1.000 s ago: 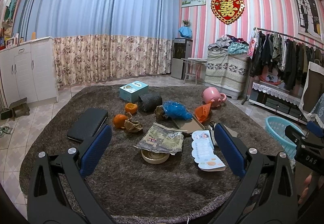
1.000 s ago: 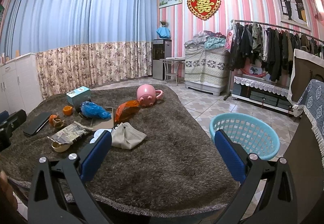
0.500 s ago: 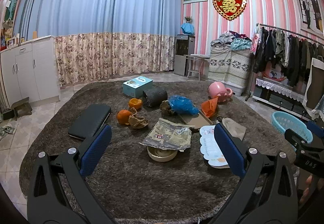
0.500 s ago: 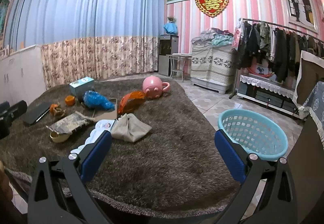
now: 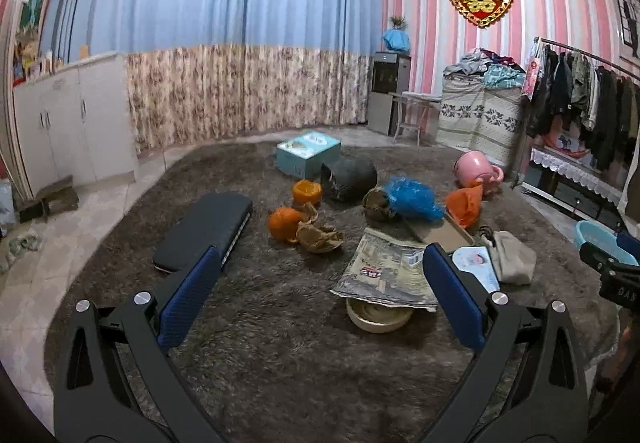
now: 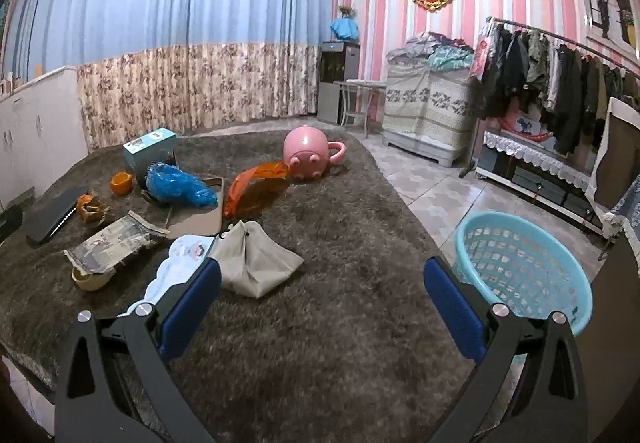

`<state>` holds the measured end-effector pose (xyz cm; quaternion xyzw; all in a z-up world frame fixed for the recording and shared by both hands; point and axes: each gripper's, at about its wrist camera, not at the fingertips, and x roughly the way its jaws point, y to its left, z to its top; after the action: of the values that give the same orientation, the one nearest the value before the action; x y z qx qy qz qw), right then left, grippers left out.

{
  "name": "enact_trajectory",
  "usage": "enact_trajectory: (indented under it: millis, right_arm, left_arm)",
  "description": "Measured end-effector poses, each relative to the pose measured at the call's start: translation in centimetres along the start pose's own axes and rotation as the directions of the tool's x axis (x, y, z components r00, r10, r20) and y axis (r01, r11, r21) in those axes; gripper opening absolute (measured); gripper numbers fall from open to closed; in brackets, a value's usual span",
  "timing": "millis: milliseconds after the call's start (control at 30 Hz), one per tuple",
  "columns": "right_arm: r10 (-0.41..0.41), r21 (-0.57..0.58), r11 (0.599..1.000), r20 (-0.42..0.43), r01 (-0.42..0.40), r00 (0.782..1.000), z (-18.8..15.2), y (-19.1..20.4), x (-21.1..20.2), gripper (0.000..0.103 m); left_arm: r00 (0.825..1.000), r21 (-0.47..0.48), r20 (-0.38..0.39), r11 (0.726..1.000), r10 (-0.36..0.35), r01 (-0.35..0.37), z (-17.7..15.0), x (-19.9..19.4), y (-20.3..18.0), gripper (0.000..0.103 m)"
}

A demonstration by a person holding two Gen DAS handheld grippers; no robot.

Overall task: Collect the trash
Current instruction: 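Grasp the snack wrapper bag with the left gripper while the right gripper grasps the grey cloth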

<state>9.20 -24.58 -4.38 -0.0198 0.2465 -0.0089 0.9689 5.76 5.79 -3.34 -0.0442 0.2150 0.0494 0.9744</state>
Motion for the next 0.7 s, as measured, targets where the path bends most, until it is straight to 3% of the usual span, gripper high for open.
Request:
enact_trajectory:
  millis: [233,400,600,700]
  right_arm:
    - [0.042,-0.041,0.998,-0.05,-0.044,0.998,2.1,0.6,3.1,0.099]
    - [0.022,-0.064,0.998,-0.053,-0.025,0.998,2.6,0.5,4.6,0.099]
    - [0.042,-0.013,0.999,-0.085,-0.043,0.996,1.1,-0.8,5.5,0.099]
    - [0.049,0.025,0.999,-0.095,-0.046,0.994,0.8,-1.7,6.0,0.099]
  left_arm:
    - [0.993,0.002,-0.108,0.999,-0.053,0.054,-0.6,5.0,0.1,0.098]
    - [0.976,-0.002,-0.211,0.998,-0.054,0.055,-1.2,8.6,-0.5,0.097]
    - [0.951,0.01,-0.283,0.991,-0.122,0.13,-2.1,10.3,-1.6,0.074]
    - [0.953,0.049,-0.273,0.988,-0.13,0.149,-2.4,10.2,-2.5,0.063]
